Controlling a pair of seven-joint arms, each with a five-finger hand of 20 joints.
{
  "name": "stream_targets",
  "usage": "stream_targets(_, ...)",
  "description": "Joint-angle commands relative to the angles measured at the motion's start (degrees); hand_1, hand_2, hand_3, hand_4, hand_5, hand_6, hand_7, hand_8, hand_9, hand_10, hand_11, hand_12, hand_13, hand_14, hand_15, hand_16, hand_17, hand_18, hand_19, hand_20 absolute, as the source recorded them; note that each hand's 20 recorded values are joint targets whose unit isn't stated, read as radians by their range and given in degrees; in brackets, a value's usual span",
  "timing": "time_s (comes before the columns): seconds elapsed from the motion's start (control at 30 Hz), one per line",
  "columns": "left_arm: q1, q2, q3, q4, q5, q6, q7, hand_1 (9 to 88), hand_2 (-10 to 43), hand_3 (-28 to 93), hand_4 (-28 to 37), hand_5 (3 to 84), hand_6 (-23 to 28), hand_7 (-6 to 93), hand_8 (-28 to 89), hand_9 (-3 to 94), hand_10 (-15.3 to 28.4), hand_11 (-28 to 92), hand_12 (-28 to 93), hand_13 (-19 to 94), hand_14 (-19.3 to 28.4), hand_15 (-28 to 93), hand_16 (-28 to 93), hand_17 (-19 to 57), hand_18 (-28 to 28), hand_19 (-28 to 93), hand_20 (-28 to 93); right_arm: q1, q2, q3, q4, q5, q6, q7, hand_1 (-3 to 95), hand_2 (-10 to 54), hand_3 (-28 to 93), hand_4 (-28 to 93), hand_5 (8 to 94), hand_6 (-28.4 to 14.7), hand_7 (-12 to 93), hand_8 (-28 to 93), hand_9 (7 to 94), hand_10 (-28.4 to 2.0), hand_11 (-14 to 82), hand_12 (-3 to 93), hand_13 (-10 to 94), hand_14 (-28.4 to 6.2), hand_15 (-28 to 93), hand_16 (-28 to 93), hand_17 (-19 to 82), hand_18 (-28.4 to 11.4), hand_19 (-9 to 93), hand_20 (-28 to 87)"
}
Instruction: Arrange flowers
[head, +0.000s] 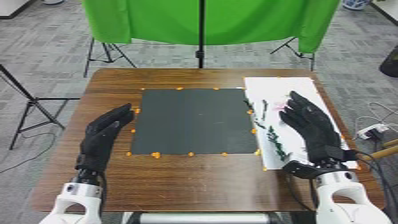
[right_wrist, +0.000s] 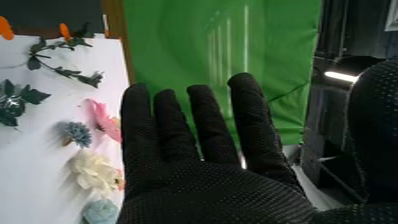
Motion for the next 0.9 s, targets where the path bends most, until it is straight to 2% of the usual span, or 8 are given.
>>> stream_targets(0.03, 0.7, 0.03, -0.33, 0.01, -0.76, 1.22, -0.25, 32.8, -9.5, 62, -14.0, 46.5, 2.9, 13.7, -5, 42.3, 12.0, 15, 16, 30, 15.8, 15, 5, 0.3, 13.8, 5, 20, 0.2, -0.6, -0.1, -0.4, -2.3, -1.9, 1.7, 21.4, -6.5, 74, -17, 38.0, -3.3, 8, -7, 34.0, -14.1, 2.8, 12.0, 25, -16.1, 5, 16, 15, -15.3, 12, 23)
stream_targets(0.17, 0.5, 0.49, -0.19, 0.14, -0.28, 0.42, -0.55, 32.8, -9.5, 62, -14.0, 46.5, 3.0, 13.4, -5, 42.3, 12.0, 14, 16, 30, 15.8, 15, 5, 0.2, 13.9, 5, 20, -0.2, -0.2, 0.0, -0.8, -4.2, -1.9, 1.0, 23.5, -8.1, 74, -17, 38.6, -3.4, 9, -7, 34.5, -14.0, 3.0, 12.6, 26, -16.0, 5, 16, 15, -15.0, 13, 24)
stream_targets(0.3, 0.9, 0.11, -0.31, -0.15, -0.09, 0.54, -0.37, 32.8, -9.5, 62, -14.1, 46.5, 3.0, 13.3, -4, 42.2, 12.0, 14, 16, 29, 15.8, 15, 5, 0.2, 13.9, 5, 20, 1.9, 1.8, -6.3, -1.3, -26.8, 19.2, 9.5, 27.1, -9.4, 72, -20, 43.2, -3.8, 12, -8, 41.6, -14.2, 5.7, 15.0, 39, -15.4, 12, 19, 20, -15.8, 32, 33)
stream_targets(0.43, 1.7, 0.25, -1.01, -0.43, -0.20, 0.58, -0.66, 32.7, -9.5, 62, -13.9, 46.4, 3.0, 13.3, -4, 42.2, 12.0, 14, 16, 29, 15.8, 15, 5, 0.1, 13.8, 5, 20, 4.4, 4.2, -10.5, 2.4, -61.8, 29.0, 22.9, 32.3, -9.5, 65, -27, 55.2, -3.9, 16, -9, 57.4, -14.5, 15.9, 17.3, 61, -13.3, 28, 21, 32, -16.8, 58, 42)
stream_targets(0.6, 1.5, -0.15, -0.95, -0.46, -0.98, 1.06, -0.47, 32.9, -9.5, 62, -13.9, 46.4, 3.0, 13.3, -4, 42.2, 11.9, 14, 16, 29, 15.8, 15, 5, 0.1, 13.8, 5, 20, 5.7, 10.5, -12.6, 3.5, -79.2, 25.1, 33.0, 49.6, -9.5, 33, -28, 62.1, -3.2, 16, -9, 65.8, -15.1, 19.1, 19.9, 69, -12.4, 41, 24, 36, -19.1, 70, 50)
stream_targets(0.7, 1.0, 0.33, -0.83, -0.36, 1.61, -1.20, -2.07, 33.1, -9.5, 62, -14.0, 46.4, 3.0, 13.2, -4, 42.2, 11.9, 14, 16, 29, 15.8, 15, 5, 0.0, 13.9, 5, 20, 5.4, 14.6, -13.1, 3.2, -80.2, 23.3, 35.2, 62.1, -9.5, 1, -14, 62.4, -3.2, 17, -8, 65.8, -15.6, 21.0, 21.8, 69, -12.7, 47, 24, 37, -20.1, 75, 52)
stream_targets(0.77, 1.2, -0.27, -1.14, -0.77, 2.63, -1.92, -2.10, 33.3, -9.5, 62, -14.1, 46.3, 3.0, 13.2, -4, 42.2, 11.9, 14, 16, 29, 15.8, 15, 5, 0.0, 13.9, 5, 20, 5.6, 17.6, -13.7, 3.0, -81.4, 20.0, 37.4, 63.8, -9.5, -4, -11, 62.4, -3.3, 17, -8, 65.7, -15.9, 22.2, 22.8, 68, -13.1, 50, 25, 37, -20.5, 77, 53)
stream_targets(0.9, 0.8, 0.17, -0.75, -0.59, 1.59, -1.07, -2.45, 33.6, -9.5, 61, -14.0, 46.3, 2.9, 13.1, -4, 42.1, 11.8, 14, 16, 29, 15.8, 15, 5, 0.0, 13.8, 5, 20, 6.1, 21.7, -14.2, 2.7, -80.1, 14.5, 38.3, 68.0, -9.5, -19, 4, 63.2, -3.8, 17, -7, 65.5, -16.3, 23.1, 24.4, 68, -13.3, 54, 25, 38, -20.7, 80, 53)
